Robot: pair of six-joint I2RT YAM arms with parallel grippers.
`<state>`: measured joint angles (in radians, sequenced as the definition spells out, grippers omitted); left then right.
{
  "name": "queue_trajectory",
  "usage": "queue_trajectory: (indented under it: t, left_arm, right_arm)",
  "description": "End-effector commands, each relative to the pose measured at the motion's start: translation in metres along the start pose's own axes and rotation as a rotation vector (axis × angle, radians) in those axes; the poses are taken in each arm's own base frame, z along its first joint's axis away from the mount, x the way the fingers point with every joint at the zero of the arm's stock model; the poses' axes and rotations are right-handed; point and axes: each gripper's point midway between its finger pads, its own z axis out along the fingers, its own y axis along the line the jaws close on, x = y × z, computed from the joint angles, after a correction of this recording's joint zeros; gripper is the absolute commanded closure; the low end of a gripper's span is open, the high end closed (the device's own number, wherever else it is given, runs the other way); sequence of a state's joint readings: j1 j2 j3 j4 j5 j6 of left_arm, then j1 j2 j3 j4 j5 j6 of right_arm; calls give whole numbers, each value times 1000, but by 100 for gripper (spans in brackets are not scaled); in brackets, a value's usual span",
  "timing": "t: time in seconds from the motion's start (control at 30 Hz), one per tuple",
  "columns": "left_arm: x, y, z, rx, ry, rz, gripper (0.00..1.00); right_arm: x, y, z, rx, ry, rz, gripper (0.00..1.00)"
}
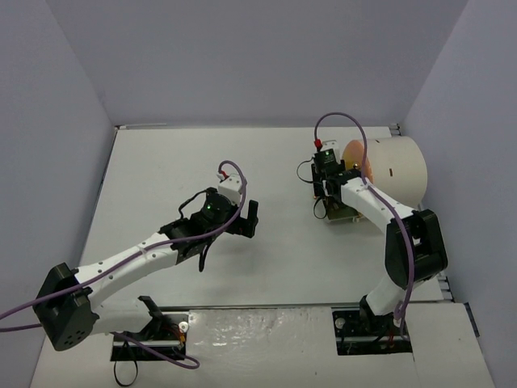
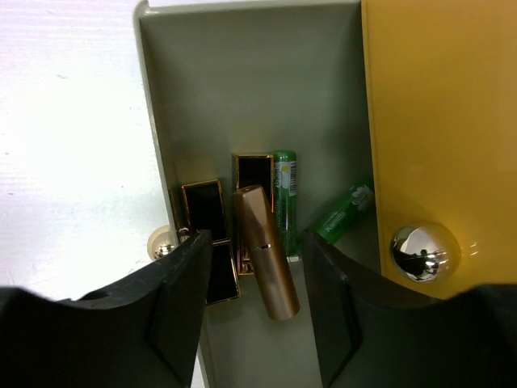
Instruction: Organize the makeup
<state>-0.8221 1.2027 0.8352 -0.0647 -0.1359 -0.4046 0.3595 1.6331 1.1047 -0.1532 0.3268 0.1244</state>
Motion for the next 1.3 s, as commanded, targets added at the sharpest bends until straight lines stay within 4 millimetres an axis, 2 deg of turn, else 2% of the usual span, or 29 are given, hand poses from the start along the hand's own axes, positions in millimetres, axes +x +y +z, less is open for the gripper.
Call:
queue_trajectory:
  t: [0.0, 0.1, 0.23, 0.27, 0.37, 0.43, 0.5, 0.57, 0.7, 0.83, 0.87, 1.0, 1.07, 1.27]
  left_arm:
    - [-20, -2, 1, 6, -57, -8, 3]
    - [-23, -4, 6, 11, -56, 1, 3]
    - [-25, -8, 19, 14, -34, 29, 3]
    - [-28, -11, 25, 18, -30, 40, 3]
    - [-43, -19, 37, 36, -36, 69, 3]
    - [-47, -26, 51, 58, -42, 83, 3]
    - [-58, -36, 68, 86, -46, 115, 3]
    - [-61, -43, 77, 113, -43, 141, 3]
    - [-75, -65, 113, 178, -41, 188, 3]
    - [-78, -80, 143, 226, -23, 218, 3]
    - [-71, -79, 154, 225, -2, 221, 3]
    - [-80, -88, 175, 261, -17, 224, 3]
    - [-76, -94, 187, 293, -13, 231, 3]
    - [-78, -107, 204, 357, -31, 246, 3]
  right_arm:
    - [-57, -3, -37, -59, -163, 74, 52]
    - [-81, -3, -67, -125, -238, 101, 47]
    - [-115, -15, -113, -166, -369, 154, 30]
    - [-128, -26, -131, -166, -422, 184, 24]
    - [-150, -62, -164, -129, -520, 260, 9]
    - [-161, -89, -180, -89, -571, 314, 2]
    - [-164, -118, -186, -40, -596, 374, 0]
    - [-163, -145, -186, -10, -605, 431, 0]
    - [-146, -203, -174, 45, -586, 575, 0]
    - [-134, -239, -153, -21, -567, 721, 0]
    - [-132, -246, -151, -74, -572, 776, 0]
    - [-128, -253, -131, -162, -564, 849, 0]
    - [-127, -249, -121, -197, -539, 848, 0]
    - [-127, -239, -96, -287, -504, 841, 0]
